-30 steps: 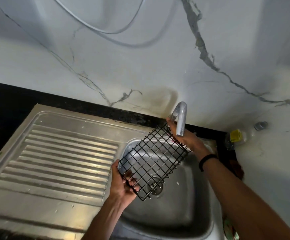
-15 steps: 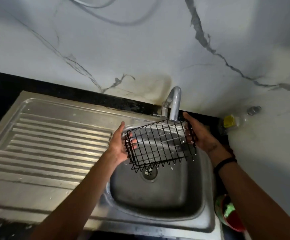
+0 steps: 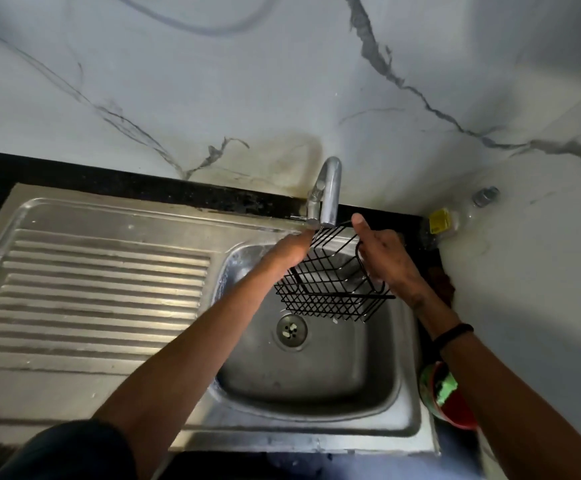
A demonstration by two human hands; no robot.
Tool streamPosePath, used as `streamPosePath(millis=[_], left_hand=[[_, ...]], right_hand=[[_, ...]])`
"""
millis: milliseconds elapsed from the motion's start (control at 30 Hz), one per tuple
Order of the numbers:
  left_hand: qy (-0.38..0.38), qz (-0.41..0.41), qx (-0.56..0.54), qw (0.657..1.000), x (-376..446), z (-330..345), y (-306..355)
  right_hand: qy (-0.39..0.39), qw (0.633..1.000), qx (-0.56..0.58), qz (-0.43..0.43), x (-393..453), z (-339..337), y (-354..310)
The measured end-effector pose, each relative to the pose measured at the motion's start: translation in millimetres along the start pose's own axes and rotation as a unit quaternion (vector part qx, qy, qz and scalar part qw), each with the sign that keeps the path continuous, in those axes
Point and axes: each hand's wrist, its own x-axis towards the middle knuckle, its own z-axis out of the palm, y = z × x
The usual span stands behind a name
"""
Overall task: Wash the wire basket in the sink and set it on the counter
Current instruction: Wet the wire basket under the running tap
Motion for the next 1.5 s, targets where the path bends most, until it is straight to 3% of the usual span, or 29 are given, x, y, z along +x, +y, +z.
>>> streamPosePath(millis=[200,300,500,600,733,833,933,1067,1233,1433,1500], left_hand=[[-0.018,0.012,0.148,0.989,-10,18,8],[-0.042,0.023,0.112,0.993,-10,23,10],[0.053,-0.048,0.076,0.994,15,33,-12],[0.084,-0.066,0.061,0.992,24,34,-24],[0.076,-0.061,-0.06,0.993,34,22,-42],[-0.006,-0.132,-0.195,0.972,19,3,-43],[-0.06,-0.143,-0.245,0.957,8,-16,-45],[-0.036,-0.145,-0.28,0.948,-3,-30,-49],[0.039,-0.128,-0.317,0.939,-15,-34,-63],[0.067,-0.14,-0.365,0.918,-8,-42,-105],[0.06,-0.129,-0.389,0.91,-17,-47,-112]], right_hand=[[-0.006,0.999,0.013,-0.039,-7,-2,14],[-0.003,0.997,-0.04,-0.072,-14,-4,18],[-0.045,0.987,-0.008,-0.152,-58,-12,8],[-0.009,0.989,0.023,-0.148,-77,-17,11],[0.07,0.982,0.088,-0.154,-90,-25,16],[0.106,0.976,0.143,-0.122,-83,-32,25],[0.109,0.975,0.166,-0.098,-77,-33,30],[0.099,0.971,0.181,-0.119,-73,-26,17],[0.065,0.976,0.206,-0.026,-38,-11,21],[0.042,0.987,0.142,0.054,-2,13,1],[0.007,0.984,0.167,0.061,11,18,-12]])
